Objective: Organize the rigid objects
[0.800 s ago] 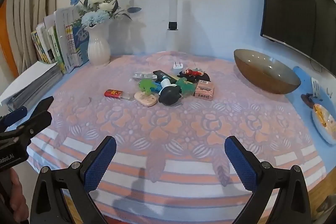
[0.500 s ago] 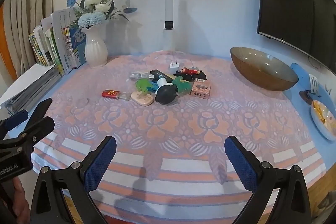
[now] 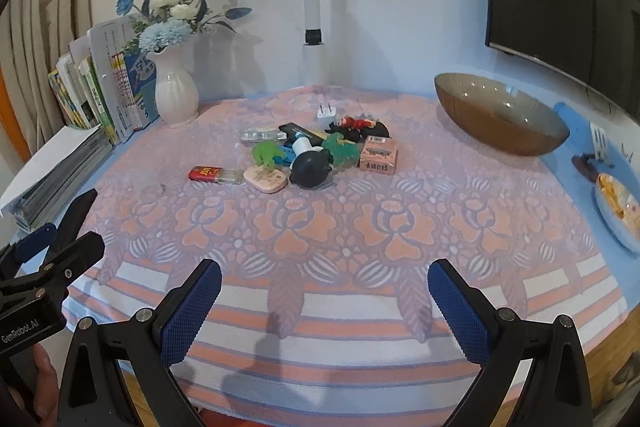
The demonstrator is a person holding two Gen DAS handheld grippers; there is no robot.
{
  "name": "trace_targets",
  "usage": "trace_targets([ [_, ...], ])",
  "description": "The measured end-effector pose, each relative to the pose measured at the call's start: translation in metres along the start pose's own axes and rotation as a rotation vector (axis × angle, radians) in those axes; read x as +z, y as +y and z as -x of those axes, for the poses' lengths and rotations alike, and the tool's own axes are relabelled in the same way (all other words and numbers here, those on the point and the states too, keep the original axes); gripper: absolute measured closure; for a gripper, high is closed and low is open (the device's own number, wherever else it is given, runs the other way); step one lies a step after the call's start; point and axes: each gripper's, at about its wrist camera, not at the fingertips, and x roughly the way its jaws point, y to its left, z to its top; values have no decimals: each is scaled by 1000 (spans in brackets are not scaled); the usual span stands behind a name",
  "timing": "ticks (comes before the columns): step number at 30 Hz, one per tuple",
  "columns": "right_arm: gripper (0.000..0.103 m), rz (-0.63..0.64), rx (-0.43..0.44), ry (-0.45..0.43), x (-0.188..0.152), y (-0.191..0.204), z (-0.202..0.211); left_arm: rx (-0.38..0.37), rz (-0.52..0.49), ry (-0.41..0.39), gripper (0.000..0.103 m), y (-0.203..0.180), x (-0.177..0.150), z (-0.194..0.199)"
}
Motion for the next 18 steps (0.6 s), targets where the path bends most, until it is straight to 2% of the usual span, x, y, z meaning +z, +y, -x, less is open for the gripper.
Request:
trace_targets([
  [9, 0, -57, 33, 17, -3, -13, -9, 14, 0, -2, 1, 6, 0, -2],
  [11, 0, -65, 26, 23, -2, -18, -11, -5, -6, -2, 1, 13, 2, -2],
  [14, 0, -88, 10, 25, 3, -29, -15, -77, 5, 39, 1, 32, 14, -7],
  [18, 0, -90, 5, 33, 21, -45, -24, -64, -19, 20, 1, 37, 35, -16],
])
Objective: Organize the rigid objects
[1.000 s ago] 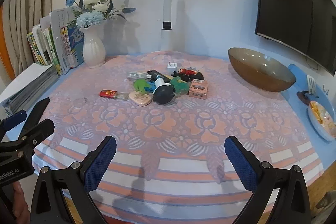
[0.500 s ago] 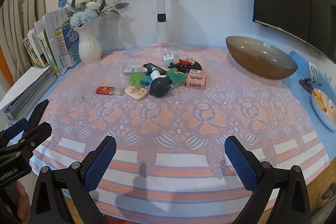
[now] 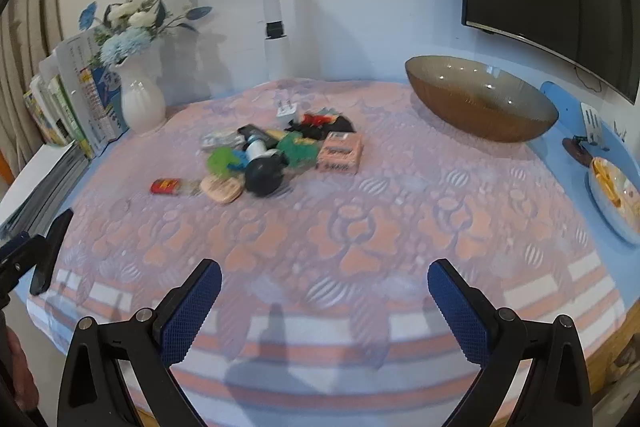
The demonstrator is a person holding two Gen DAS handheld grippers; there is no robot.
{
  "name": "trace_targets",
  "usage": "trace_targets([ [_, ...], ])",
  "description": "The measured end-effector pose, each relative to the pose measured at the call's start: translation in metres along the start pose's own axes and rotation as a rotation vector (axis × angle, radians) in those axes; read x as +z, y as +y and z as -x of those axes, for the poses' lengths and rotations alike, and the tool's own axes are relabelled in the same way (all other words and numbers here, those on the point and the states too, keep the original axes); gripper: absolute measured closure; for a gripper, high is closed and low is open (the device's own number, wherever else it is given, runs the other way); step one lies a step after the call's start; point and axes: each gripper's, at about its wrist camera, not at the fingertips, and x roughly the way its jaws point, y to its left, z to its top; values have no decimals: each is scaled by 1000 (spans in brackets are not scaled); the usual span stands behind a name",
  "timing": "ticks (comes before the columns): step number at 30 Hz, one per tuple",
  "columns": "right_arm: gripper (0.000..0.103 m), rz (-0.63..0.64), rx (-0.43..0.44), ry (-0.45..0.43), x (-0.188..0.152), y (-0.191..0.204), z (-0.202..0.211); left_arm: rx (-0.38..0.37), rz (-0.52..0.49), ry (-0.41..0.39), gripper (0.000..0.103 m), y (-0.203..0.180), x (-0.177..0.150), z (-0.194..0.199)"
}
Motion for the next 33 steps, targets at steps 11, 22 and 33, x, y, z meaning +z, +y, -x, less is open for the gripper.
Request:
trace_targets([
  [11, 27, 33, -26, 99, 78, -31, -61, 7, -11, 151, 33, 0, 36, -92],
  [22, 41, -61, -14, 201, 94, -20, -138, 51, -47, 127, 57, 1, 39, -118],
  [33, 41, -145, -4, 229, 105, -40, -167, 7, 12, 104, 42, 21, 29, -102],
])
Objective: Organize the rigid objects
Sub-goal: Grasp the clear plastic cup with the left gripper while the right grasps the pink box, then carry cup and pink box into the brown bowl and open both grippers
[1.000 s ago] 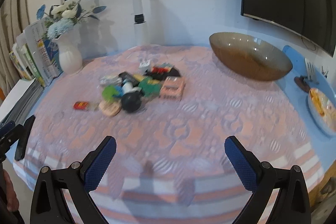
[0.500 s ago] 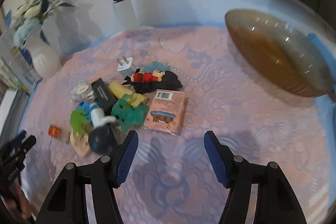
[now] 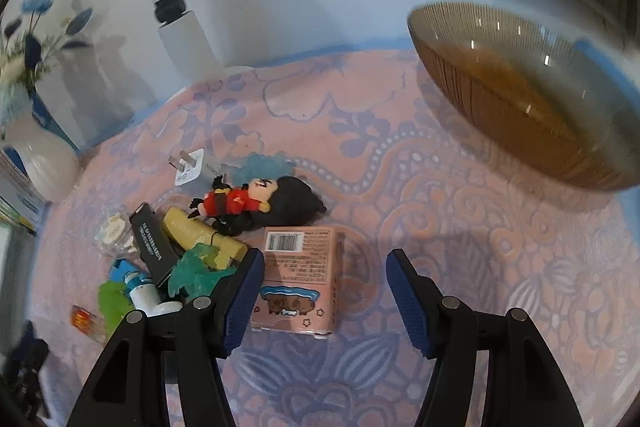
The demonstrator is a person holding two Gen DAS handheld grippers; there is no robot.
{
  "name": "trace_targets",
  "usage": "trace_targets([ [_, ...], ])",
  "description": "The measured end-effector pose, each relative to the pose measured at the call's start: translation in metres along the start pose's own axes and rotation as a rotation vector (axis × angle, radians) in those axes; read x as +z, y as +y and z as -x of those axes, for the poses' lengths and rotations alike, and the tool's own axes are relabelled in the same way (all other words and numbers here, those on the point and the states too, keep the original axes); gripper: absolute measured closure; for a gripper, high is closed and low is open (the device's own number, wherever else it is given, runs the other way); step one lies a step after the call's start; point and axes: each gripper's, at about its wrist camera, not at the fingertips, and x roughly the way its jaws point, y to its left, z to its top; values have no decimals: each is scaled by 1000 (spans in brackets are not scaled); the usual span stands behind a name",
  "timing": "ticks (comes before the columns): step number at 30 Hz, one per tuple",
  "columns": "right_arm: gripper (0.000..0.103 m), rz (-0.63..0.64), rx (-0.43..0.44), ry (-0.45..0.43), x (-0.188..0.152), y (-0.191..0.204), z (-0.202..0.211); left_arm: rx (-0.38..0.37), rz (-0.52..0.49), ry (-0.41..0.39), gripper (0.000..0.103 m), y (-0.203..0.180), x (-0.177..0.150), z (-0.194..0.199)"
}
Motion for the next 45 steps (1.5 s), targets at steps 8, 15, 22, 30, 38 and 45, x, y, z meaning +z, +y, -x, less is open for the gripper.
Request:
trace_targets([
  [8, 36, 64, 62, 38, -9, 0, 0, -7, 22, 0, 38, 6, -3, -5],
  [15, 55, 150, -115, -8, -7, 20, -14, -2, 40, 12, 38, 11, -6, -5],
  [22, 63, 211, -89, 7, -34, 8, 12, 28, -9, 65, 30, 2, -6, -13],
  [30, 63, 188, -42, 9, -71, -34, 45, 40, -67, 110, 69, -21, 2, -30],
  [38, 60, 168, -20, 34, -77, -42, 50, -192, -67, 54, 69, -79, -7, -4],
  [45, 63, 229, 58, 6, -90, -30, 72, -270, -194, 9, 69, -144, 3, 19],
])
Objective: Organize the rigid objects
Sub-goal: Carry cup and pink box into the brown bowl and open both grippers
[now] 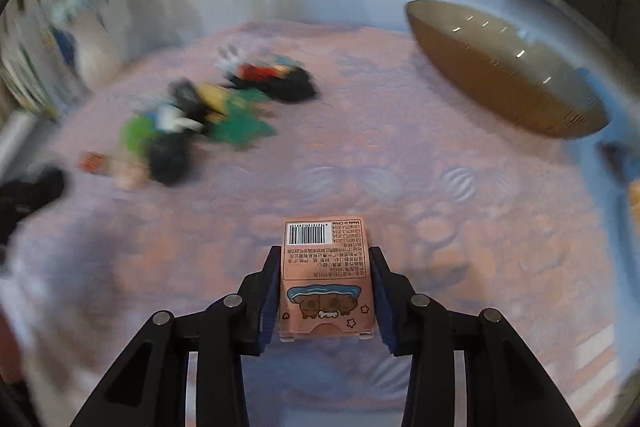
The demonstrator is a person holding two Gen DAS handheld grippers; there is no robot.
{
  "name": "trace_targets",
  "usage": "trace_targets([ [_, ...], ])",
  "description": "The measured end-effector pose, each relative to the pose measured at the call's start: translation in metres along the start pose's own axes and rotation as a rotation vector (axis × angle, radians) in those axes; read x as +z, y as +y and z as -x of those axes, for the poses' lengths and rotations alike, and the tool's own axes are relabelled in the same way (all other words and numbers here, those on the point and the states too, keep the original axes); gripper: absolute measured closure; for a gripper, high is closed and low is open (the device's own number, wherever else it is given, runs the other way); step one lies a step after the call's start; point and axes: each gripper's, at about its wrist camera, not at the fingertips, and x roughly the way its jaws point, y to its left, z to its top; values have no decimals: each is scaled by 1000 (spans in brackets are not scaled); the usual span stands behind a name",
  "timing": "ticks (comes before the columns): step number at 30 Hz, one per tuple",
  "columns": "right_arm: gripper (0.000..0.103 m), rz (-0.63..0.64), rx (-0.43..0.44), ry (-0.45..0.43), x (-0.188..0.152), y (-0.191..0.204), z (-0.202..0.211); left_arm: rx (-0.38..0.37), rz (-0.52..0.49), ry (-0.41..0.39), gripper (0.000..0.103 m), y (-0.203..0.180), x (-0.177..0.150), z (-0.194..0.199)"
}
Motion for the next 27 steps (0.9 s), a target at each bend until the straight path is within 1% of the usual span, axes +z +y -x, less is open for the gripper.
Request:
trace_targets([
  [1, 63, -24, 45, -17, 3, -5, 7, -14, -16, -4, 69, -9, 8, 0],
  [2, 63, -46, 64, -45, 9, -12, 18, -26, -31, -11, 69, -17, 16, 0],
  [3, 63, -60, 59, -75, 18, -20, 32, -41, -55, -30, 69, -28, 31, 0],
  [5, 63, -82, 33, -157, 39, -40, 62, -59, -98, -70, 69, -50, 55, -1],
  [6, 63, -91, 17, -191, 48, -51, 74, -74, -126, -101, 69, -65, 72, -4],
  [8, 63, -124, -46, -255, 74, -79, 96, -107, -164, -136, 69, -91, 98, -14],
  [10, 63, -181, -109, -287, 96, -112, 108, -134, -194, -144, 69, -120, 125, -33],
  [11, 63, -204, -125, -290, 104, -124, 109, -146, -201, -139, 69, -132, 136, -46],
  [13, 63, -254, -139, -263, 121, -153, 101, -166, -196, -114, 69, -151, 152, -77],
  [15, 63, -295, -136, -202, 132, -177, 81, -178, -176, -65, 69, -161, 159, -111],
  [17, 63, -309, -118, -134, 136, -194, 62, -190, -156, -28, 69, -167, 158, -134],
  [18, 63, -310, -116, -110, 136, -197, 55, -200, -153, -28, 69, -169, 155, -143],
  [20, 63, -305, -139, -60, 136, -200, 40, -199, -162, -46, 69, -171, 152, -151],
  [22, 63, -307, -154, -33, 138, -202, 27, -197, -141, -11, 69, -173, 153, -165],
  [23, 62, -310, -151, -25, 140, -204, 23, -215, -127, 1, 68, -173, 154, -169],
  [24, 58, -315, -154, -22, 140, -205, 22, -221, -125, 6, 63, -173, 157, -171],
  [25, 54, -319, -169, -22, 139, -206, 23, -208, -125, 13, 48, -173, 159, -171],
  [26, 45, -323, -199, -31, 138, -207, 27, -192, -121, 15, 37, -172, 161, -170],
  [27, 43, -327, -212, -51, 135, -207, 34, -190, -108, -11, 35, -165, 161, -159],
])
